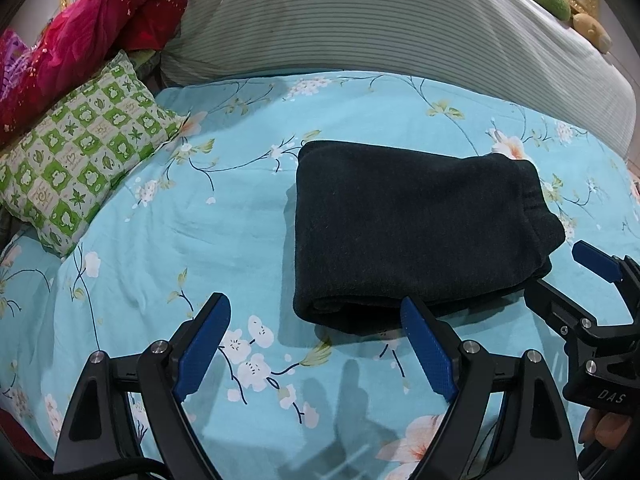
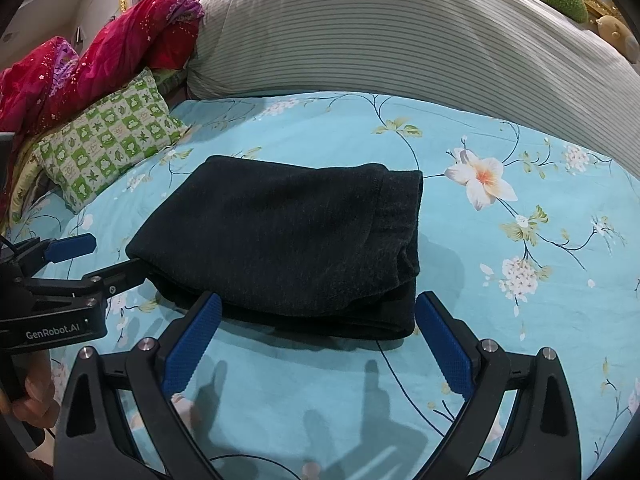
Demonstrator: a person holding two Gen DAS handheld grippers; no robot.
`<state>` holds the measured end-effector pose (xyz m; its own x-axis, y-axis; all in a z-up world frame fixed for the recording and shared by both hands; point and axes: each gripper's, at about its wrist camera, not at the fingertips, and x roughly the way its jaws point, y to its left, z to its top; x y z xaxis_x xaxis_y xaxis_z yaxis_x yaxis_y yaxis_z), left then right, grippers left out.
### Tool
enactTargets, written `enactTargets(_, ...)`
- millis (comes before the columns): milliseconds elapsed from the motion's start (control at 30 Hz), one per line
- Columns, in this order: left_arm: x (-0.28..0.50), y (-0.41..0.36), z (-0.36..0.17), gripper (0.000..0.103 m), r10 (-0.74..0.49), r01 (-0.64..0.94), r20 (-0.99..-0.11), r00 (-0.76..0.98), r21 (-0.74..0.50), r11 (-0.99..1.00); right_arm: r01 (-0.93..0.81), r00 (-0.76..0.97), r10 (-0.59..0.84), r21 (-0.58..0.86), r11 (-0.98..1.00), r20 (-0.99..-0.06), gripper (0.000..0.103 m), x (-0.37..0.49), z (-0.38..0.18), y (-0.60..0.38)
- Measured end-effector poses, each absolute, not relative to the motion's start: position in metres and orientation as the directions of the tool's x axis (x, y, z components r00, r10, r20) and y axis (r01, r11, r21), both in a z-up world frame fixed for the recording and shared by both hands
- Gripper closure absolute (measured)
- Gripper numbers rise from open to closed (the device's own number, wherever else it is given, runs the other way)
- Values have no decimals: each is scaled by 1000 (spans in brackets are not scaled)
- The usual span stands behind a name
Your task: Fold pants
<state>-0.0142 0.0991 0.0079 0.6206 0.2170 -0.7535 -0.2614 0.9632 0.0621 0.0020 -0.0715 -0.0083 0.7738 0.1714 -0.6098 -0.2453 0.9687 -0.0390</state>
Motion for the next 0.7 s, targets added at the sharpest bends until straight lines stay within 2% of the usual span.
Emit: enactTargets(700, -15, 97, 15, 15, 218, -271, -751, 623, 54, 961, -236, 779, 172, -28, 971, -603, 5, 1, -1, -83)
